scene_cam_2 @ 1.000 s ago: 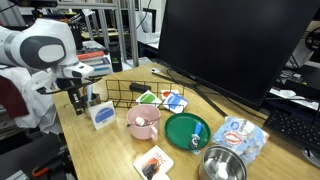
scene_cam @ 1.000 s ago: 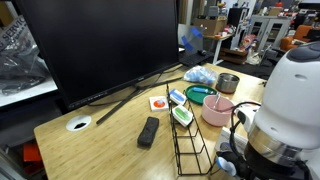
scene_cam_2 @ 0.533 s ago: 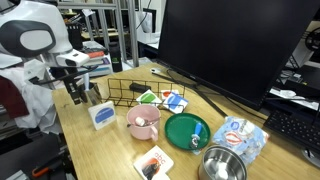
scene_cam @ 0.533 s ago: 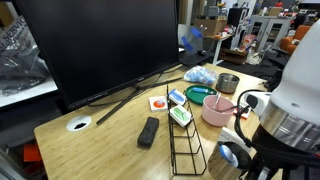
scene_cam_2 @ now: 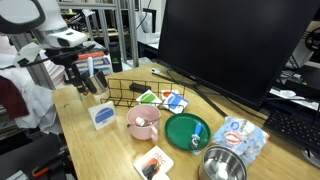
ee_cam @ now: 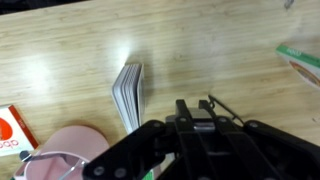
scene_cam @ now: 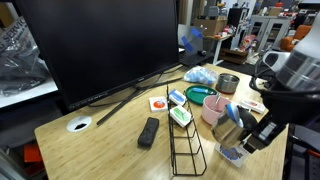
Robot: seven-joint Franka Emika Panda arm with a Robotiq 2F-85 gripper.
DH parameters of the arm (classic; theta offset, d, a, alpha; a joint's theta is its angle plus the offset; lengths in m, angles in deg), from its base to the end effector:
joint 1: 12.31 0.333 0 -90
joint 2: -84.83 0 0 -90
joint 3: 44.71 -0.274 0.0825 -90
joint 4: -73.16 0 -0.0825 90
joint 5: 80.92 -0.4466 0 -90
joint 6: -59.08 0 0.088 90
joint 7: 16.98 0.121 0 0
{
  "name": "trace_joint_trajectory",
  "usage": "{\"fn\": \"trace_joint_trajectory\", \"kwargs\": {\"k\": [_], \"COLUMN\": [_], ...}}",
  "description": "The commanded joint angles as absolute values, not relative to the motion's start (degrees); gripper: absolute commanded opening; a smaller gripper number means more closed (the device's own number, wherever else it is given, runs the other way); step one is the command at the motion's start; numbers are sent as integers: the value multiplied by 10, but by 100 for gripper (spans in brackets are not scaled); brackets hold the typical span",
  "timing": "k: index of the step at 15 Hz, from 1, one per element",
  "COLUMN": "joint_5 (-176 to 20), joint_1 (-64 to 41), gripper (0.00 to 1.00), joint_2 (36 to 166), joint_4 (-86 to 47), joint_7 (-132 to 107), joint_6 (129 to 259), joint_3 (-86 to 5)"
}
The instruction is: Move the silver cup from the left to the right of the blue book
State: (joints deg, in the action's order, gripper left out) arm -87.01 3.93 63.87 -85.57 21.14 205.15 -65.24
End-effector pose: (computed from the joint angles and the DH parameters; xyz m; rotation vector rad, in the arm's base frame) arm 0.3684 0.2458 0.2275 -3.1000 0.1895 -0.2166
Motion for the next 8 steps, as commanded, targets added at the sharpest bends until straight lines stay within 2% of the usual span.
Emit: {"fn": "trace_joint_trajectory", "kwargs": {"k": [1,8], "joint_5": [-839,-836], "joint_1": [-12,-84], "gripper": [4,4], "joint_2": [575,570], "joint_4": [-859,-861], "joint_7": [270,360], "joint_6": [2007,1922], "joint_3": [-663,-629]}}
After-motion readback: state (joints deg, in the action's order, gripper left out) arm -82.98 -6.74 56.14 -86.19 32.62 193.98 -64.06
